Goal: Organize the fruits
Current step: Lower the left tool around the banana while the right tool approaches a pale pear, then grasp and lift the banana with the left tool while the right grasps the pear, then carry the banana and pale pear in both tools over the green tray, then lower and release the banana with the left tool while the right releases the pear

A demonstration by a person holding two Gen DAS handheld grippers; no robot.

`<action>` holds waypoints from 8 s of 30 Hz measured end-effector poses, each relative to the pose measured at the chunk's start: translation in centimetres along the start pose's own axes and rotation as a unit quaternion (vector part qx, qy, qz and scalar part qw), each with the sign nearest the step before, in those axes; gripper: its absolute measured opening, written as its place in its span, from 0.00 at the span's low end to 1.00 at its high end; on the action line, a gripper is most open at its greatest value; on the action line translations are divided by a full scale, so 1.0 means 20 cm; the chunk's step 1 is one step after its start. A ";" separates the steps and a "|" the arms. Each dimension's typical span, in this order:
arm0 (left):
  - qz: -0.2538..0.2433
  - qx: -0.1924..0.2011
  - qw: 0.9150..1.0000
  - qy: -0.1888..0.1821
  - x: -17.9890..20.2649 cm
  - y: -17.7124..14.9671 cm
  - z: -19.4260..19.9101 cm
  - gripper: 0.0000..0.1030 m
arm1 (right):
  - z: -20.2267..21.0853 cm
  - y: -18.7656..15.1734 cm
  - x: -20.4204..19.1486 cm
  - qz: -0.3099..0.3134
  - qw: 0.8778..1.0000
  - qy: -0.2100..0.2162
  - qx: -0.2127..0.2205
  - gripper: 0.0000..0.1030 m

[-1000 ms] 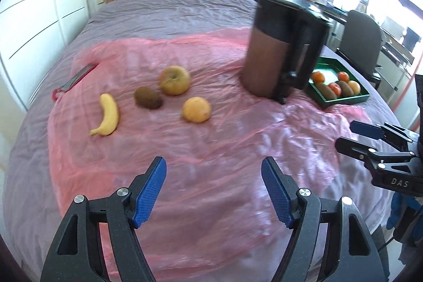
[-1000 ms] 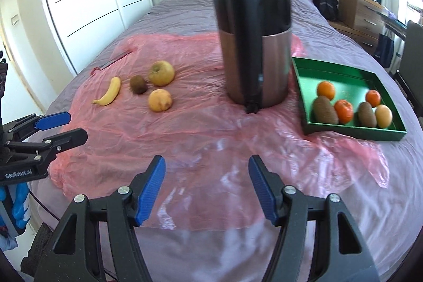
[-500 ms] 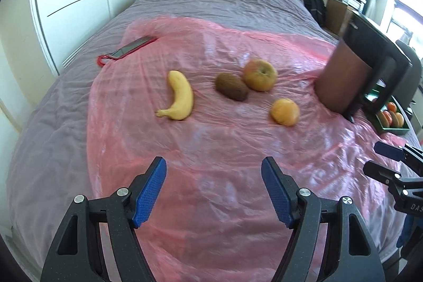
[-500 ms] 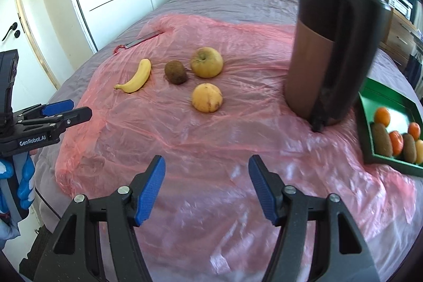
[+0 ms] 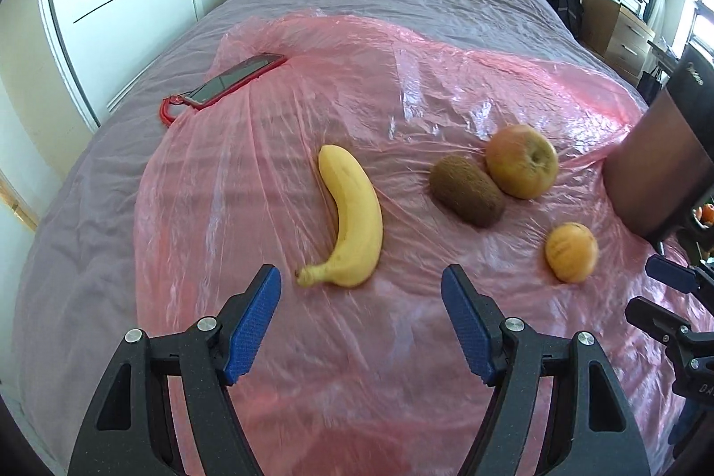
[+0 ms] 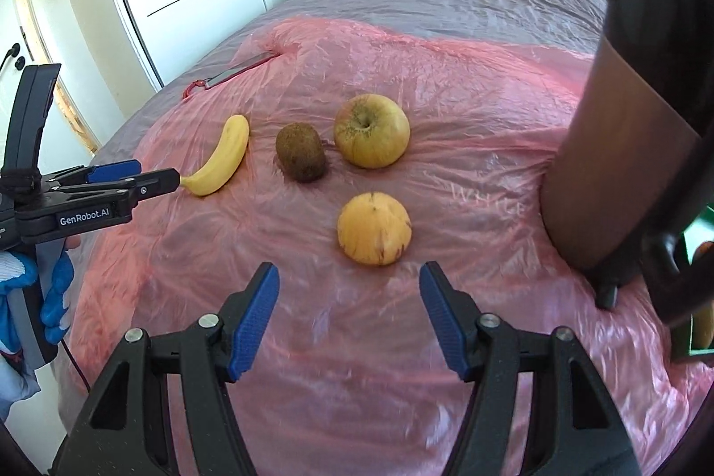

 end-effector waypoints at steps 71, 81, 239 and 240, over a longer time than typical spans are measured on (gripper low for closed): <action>-0.048 -0.062 0.996 -0.037 -0.02 0.08 -0.43 0.26 | -0.48 0.10 0.14 -0.039 0.997 0.035 -0.062 1.00; 0.018 -0.043 0.995 -0.085 -0.15 0.09 -0.33 0.26 | -0.38 0.13 0.15 -0.053 0.996 0.051 -0.047 1.00; -0.218 -0.032 0.963 -0.152 2.79 0.23 -0.43 0.40 | 0.35 -0.23 2.31 -0.144 0.970 -0.198 0.000 1.00; -0.219 -0.032 0.963 -0.151 2.79 0.23 -0.43 0.43 | 0.35 -0.23 2.32 -0.147 0.969 -0.198 0.000 1.00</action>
Point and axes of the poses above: each gripper's, at about its wrist camera, not at the fingertips, and z roughly against the way its jaws point, x to its right, y to its top, the point moved 1 cm from there along -z, roughly the way its jaws point, and after that the axes turned 3 degrees about z, right-handed, at the moved point
